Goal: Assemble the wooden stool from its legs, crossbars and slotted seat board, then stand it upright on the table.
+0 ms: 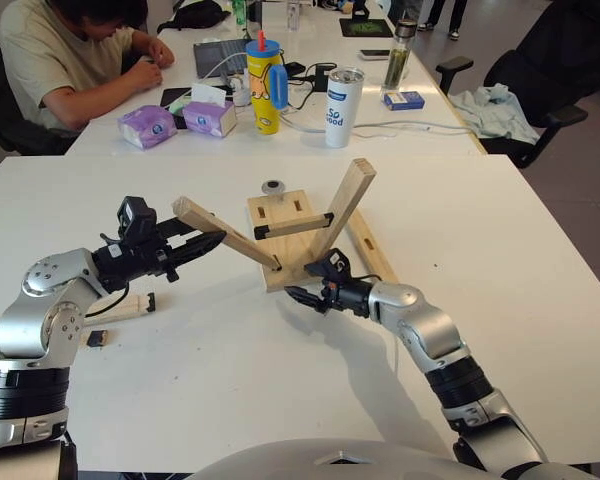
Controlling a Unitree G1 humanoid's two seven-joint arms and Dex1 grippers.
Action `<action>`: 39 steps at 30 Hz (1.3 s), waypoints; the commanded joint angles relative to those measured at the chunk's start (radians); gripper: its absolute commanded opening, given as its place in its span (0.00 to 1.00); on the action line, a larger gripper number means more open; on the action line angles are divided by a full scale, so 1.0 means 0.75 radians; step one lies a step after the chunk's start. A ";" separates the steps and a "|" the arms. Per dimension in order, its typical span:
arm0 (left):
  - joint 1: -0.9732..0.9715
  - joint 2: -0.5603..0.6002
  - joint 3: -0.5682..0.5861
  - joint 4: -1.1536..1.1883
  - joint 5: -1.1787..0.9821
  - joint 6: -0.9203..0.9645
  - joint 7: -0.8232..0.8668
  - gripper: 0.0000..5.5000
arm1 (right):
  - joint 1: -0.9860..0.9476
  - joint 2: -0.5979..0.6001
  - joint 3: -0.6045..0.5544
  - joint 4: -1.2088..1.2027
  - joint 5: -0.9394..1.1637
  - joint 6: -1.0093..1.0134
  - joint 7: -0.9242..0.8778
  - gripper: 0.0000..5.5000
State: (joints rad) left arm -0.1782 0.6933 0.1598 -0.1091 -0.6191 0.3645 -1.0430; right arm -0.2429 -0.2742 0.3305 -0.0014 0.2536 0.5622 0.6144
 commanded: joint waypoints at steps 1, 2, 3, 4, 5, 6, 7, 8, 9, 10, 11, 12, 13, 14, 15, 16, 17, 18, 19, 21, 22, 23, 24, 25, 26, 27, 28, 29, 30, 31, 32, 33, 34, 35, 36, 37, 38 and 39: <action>-0.096 0.058 -0.084 0.079 0.081 0.002 -0.088 0.37 | 0.081 0.007 0.052 0.074 -0.020 0.082 0.012 0.69; -0.132 0.075 -0.102 0.098 0.088 0.009 -0.119 0.37 | 0.080 0.008 0.055 0.075 -0.021 0.082 0.013 0.69; -0.165 0.092 -0.116 0.115 0.089 0.021 -0.148 0.37 | 0.079 0.010 0.057 0.076 -0.022 0.083 0.015 0.69; -0.198 0.111 -0.130 0.132 0.095 0.032 -0.180 0.37 | 0.078 0.011 0.059 0.076 -0.024 0.083 0.017 0.69; -0.236 0.134 -0.151 0.154 0.102 0.051 -0.218 0.37 | 0.080 0.012 0.060 0.075 -0.025 0.085 0.017 0.69; -0.272 0.155 -0.173 0.180 0.116 0.063 -0.255 0.37 | 0.080 0.014 0.060 0.073 -0.025 0.087 0.016 0.69; -0.305 0.174 -0.198 0.208 0.134 0.072 -0.287 0.37 | 0.080 0.016 0.061 0.070 -0.025 0.090 0.015 0.69; -0.336 0.185 -0.223 0.237 0.158 0.072 -0.312 0.37 | 0.080 0.018 0.062 0.067 -0.025 0.093 0.013 0.69; -0.363 0.189 -0.243 0.265 0.176 0.070 -0.330 0.37 | 0.079 0.021 0.063 0.064 -0.024 0.097 0.011 0.69; -0.387 0.190 -0.265 0.290 0.193 0.073 -0.348 0.37 | 0.079 0.023 0.064 0.062 -0.024 0.100 0.009 0.69; -0.406 0.189 -0.290 0.315 0.222 0.053 -0.363 0.37 | 0.079 0.026 0.065 0.060 -0.023 0.103 0.009 0.69; -0.427 0.186 -0.309 0.337 0.238 0.047 -0.377 0.37 | 0.078 0.028 0.066 0.059 -0.022 0.107 0.008 0.69; -0.442 0.188 -0.325 0.351 0.253 0.040 -0.391 0.37 | 0.076 0.031 0.068 0.060 -0.022 0.110 0.008 0.69; -0.455 0.191 -0.340 0.360 0.267 0.034 -0.405 0.37 | 0.072 0.033 0.070 0.061 -0.023 0.113 0.008 0.69; -0.463 0.197 -0.349 0.358 0.269 0.043 -0.420 0.37 | 0.068 0.036 0.071 0.064 -0.023 0.116 0.008 0.69; -0.477 0.197 -0.349 0.355 0.262 0.056 -0.427 0.37 | 0.063 0.038 0.071 0.067 -0.023 0.118 0.008 0.69; -0.491 0.198 -0.351 0.356 0.259 0.069 -0.432 0.37 | 0.060 0.038 0.070 0.070 -0.023 0.120 0.009 0.69; -0.507 0.203 -0.357 0.355 0.261 0.080 -0.439 0.37 | 0.060 0.038 0.069 0.069 -0.023 0.123 0.008 0.69; -0.524 0.206 -0.363 0.359 0.267 0.088 -0.442 0.37 | 0.061 0.038 0.068 0.067 -0.023 0.125 0.007 0.69; -0.550 0.218 -0.385 0.354 0.278 0.124 -0.458 0.37 | 0.066 0.041 0.066 0.062 -0.022 0.132 0.002 0.69; -0.563 0.220 -0.393 0.355 0.285 0.145 -0.454 0.37 | 0.069 0.044 0.066 0.060 -0.022 0.135 -0.001 0.69; -0.572 0.228 -0.397 0.351 0.287 0.172 -0.453 0.37 | 0.074 0.048 0.066 0.057 -0.021 0.136 -0.005 0.69; -0.580 0.232 -0.395 0.347 0.284 0.196 -0.449 0.37 | 0.077 0.051 0.066 0.055 -0.021 0.137 -0.008 0.69; -0.580 0.238 -0.396 0.339 0.281 0.214 -0.457 0.37 | 0.082 0.055 0.065 0.050 -0.020 0.138 -0.014 0.69; -0.573 0.242 -0.403 0.326 0.285 0.219 -0.461 0.37 | 0.086 0.060 0.063 0.047 -0.017 0.140 -0.019 0.69; -0.572 0.235 -0.410 0.321 0.290 0.224 -0.458 0.37 | 0.089 0.064 0.062 0.043 -0.017 0.142 -0.024 0.69; -0.569 0.227 -0.421 0.306 0.291 0.233 -0.457 0.37 | 0.091 0.067 0.061 0.043 -0.016 0.143 -0.027 0.69; -0.568 0.215 -0.435 0.294 0.293 0.236 -0.454 0.37 | 0.092 0.070 0.060 0.043 -0.016 0.145 -0.030 0.69; -0.566 0.204 -0.445 0.280 0.293 0.238 -0.452 0.37 | 0.093 0.073 0.058 0.045 -0.017 0.146 -0.033 0.69; -0.559 0.195 -0.451 0.258 0.289 0.245 -0.449 0.37 | 0.091 0.076 0.056 0.049 -0.018 0.148 -0.034 0.69; -0.555 0.188 -0.455 0.241 0.286 0.251 -0.445 0.37 | 0.089 0.079 0.054 0.053 -0.019 0.150 -0.034 0.69; -0.549 0.174 -0.459 0.222 0.280 0.260 -0.434 0.37 | 0.087 0.078 0.051 0.059 -0.020 0.153 -0.034 0.69; -0.542 0.162 -0.463 0.207 0.277 0.265 -0.423 0.37 | 0.085 0.078 0.048 0.066 -0.018 0.162 -0.034 0.69; -0.533 0.151 -0.466 0.196 0.279 0.265 -0.412 0.37 | 0.083 0.076 0.048 0.072 -0.018 0.167 -0.032 0.69; -0.526 0.140 -0.469 0.188 0.281 0.267 -0.401 0.37 | 0.082 0.071 0.053 0.077 -0.022 0.170 -0.028 0.69; -0.524 0.118 -0.470 0.189 0.279 0.271 -0.386 0.37 | 0.085 0.069 0.054 0.082 -0.022 0.172 -0.024 0.69; -0.531 0.088 -0.472 0.205 0.277 0.274 -0.371 0.37 | 0.089 0.067 0.056 0.084 -0.022 0.171 -0.023 0.69; -0.533 0.064 -0.480 0.220 0.279 0.274 -0.363 0.37 | 0.093 0.068 0.056 0.087 -0.022 0.171 -0.022 0.69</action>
State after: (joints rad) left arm -0.6235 0.8201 -0.1220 0.0427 -0.4023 0.5388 -1.3023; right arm -0.2379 -0.2086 0.3398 -0.0099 0.2530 0.5999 0.5969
